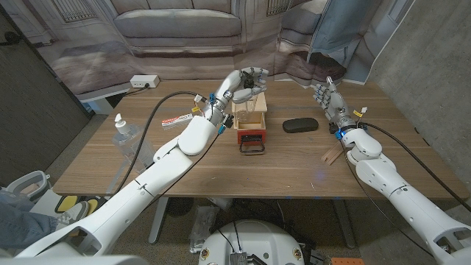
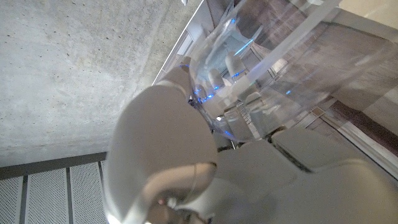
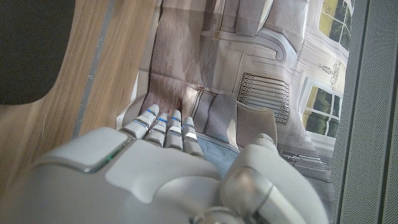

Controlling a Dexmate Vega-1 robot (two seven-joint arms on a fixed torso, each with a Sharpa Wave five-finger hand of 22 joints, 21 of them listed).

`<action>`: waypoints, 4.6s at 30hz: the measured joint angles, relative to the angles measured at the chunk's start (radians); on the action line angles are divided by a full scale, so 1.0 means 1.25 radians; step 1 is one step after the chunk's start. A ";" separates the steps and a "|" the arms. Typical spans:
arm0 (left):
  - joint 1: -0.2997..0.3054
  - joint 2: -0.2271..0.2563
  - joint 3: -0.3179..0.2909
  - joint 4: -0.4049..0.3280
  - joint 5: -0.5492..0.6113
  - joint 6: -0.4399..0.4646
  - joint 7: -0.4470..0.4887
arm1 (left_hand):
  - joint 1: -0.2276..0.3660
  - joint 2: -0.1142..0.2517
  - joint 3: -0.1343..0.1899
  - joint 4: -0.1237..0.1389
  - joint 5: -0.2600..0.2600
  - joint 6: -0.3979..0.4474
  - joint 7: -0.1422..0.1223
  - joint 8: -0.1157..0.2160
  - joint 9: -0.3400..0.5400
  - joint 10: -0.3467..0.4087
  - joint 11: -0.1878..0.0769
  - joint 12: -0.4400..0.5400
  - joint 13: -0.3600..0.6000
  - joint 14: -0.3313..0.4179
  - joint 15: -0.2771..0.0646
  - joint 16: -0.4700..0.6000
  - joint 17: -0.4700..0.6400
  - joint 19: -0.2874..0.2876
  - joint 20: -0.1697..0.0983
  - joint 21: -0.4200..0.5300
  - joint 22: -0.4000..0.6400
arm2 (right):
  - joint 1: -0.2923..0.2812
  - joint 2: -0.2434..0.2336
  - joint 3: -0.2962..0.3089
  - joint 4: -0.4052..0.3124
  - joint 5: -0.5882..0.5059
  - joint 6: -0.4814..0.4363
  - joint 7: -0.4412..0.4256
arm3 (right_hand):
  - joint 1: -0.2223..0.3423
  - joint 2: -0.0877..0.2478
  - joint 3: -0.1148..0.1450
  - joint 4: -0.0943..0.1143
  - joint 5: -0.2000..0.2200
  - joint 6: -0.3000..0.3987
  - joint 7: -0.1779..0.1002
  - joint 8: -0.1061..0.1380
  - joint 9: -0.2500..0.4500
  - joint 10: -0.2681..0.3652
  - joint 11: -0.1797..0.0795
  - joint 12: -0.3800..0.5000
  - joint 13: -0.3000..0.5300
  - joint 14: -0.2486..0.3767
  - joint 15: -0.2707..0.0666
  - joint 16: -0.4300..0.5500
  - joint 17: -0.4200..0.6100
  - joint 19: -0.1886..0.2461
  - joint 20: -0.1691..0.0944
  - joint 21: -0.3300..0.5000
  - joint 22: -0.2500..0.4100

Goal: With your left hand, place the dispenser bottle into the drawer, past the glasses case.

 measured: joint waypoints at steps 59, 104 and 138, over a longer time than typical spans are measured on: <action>-0.054 -0.017 0.014 0.077 -0.036 -0.022 -0.037 | -0.002 0.002 0.015 -0.003 0.000 0.006 -0.006 -0.006 0.000 0.003 -0.003 -0.006 0.015 -0.001 0.001 0.000 0.011 -0.018 -0.002 0.017 -0.004 | -0.013 -0.004 0.001 -0.022 -0.006 -0.005 -0.017 | -0.003 0.003 -0.003 0.003 0.000 0.004 -0.004 0.000 0.000 0.004 -0.004 0.000 0.000 0.004 0.004 0.000 0.000 0.000 0.000 0.000 0.000; -0.120 -0.045 0.046 0.191 -0.083 -0.060 -0.095 | -0.007 0.007 0.021 -0.004 0.000 0.006 -0.006 -0.006 0.004 0.010 -0.004 -0.012 0.026 0.002 -0.002 -0.005 0.019 -0.026 0.000 0.030 -0.004 | -0.027 -0.012 0.016 -0.031 -0.003 0.006 -0.025 | 0.001 0.007 -0.007 0.000 0.000 0.013 -0.013 0.000 0.000 0.010 -0.010 0.000 -0.001 0.013 0.004 0.000 0.000 0.009 0.000 0.000 0.000; -0.151 -0.062 0.068 0.244 -0.116 -0.069 -0.132 | -0.010 0.010 0.028 -0.003 0.000 0.010 -0.010 -0.012 0.008 0.013 -0.002 -0.015 0.033 0.003 0.000 -0.008 0.022 -0.029 0.003 0.042 -0.003 | -0.022 -0.006 0.015 -0.022 -0.005 0.011 -0.027 | 0.001 0.007 -0.006 0.000 0.000 0.013 -0.013 0.000 0.000 0.010 -0.010 0.000 -0.001 0.013 0.004 0.000 0.000 0.009 0.000 0.000 0.000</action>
